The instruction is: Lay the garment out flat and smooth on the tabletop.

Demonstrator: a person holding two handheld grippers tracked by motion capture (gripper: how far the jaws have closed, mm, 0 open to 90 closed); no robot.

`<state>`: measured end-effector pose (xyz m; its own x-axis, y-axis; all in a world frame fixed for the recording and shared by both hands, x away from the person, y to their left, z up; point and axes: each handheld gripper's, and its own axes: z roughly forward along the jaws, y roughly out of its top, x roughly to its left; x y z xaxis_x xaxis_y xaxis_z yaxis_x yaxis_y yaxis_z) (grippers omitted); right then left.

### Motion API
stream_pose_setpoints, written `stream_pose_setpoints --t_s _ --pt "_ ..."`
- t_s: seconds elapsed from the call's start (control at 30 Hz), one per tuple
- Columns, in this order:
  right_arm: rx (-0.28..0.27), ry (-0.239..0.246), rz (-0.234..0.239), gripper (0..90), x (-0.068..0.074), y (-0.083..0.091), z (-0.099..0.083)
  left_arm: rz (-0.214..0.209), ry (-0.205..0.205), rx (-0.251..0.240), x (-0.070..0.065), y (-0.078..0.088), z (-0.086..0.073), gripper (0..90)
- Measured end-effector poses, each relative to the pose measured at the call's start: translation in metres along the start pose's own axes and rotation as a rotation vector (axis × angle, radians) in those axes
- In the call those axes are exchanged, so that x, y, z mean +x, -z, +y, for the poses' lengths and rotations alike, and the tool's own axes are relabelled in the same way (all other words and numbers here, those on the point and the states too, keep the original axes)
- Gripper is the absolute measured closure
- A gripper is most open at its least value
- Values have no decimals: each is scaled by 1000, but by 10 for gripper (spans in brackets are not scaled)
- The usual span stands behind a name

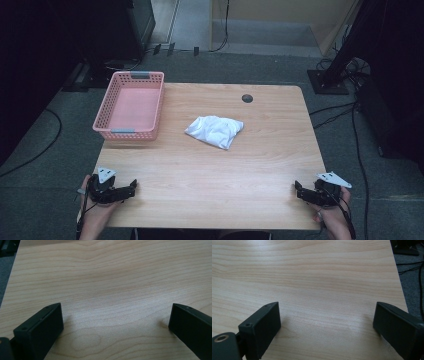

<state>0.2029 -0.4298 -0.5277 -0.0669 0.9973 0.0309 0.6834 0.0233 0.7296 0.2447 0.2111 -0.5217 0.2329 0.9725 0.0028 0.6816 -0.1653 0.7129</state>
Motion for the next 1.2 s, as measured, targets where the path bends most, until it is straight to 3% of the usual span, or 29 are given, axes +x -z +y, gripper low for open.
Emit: stream_pose_setpoints --t_s 0.1,0.13,0.17,0.2,0.33,0.5,0.87,0.93,1.13,1.2 --pt "-13 -22 16 77 -2 1 1 2 3 -1 0 0 0 0" --pt "-33 -48 31 77 -2 2 2 4 5 0 0 0 0 0" --pt "-65 -112 62 78 -3 4 7 8 7 0 -1 -1 1 0" --pt "-76 -130 69 77 -2 5 11 15 13 2 -1 -1 1 0" --pt "-104 -166 100 78 2 5 28 15 14 1 -2 -1 1 0" --pt "-100 -137 116 78 14 0 42 15 15 1 -2 -1 1 0" --pt "-125 -19 187 87 66 -10 90 15 14 1 -2 -1 1 0" --pt "-137 20 200 134 84 -14 101 14 14 1 -2 -1 1 0" --pt "-142 39 231 197 108 -24 116 13 12 0 -2 -1 1 0" --pt "-133 62 261 259 122 -30 123 11 10 0 -2 -1 1 0"
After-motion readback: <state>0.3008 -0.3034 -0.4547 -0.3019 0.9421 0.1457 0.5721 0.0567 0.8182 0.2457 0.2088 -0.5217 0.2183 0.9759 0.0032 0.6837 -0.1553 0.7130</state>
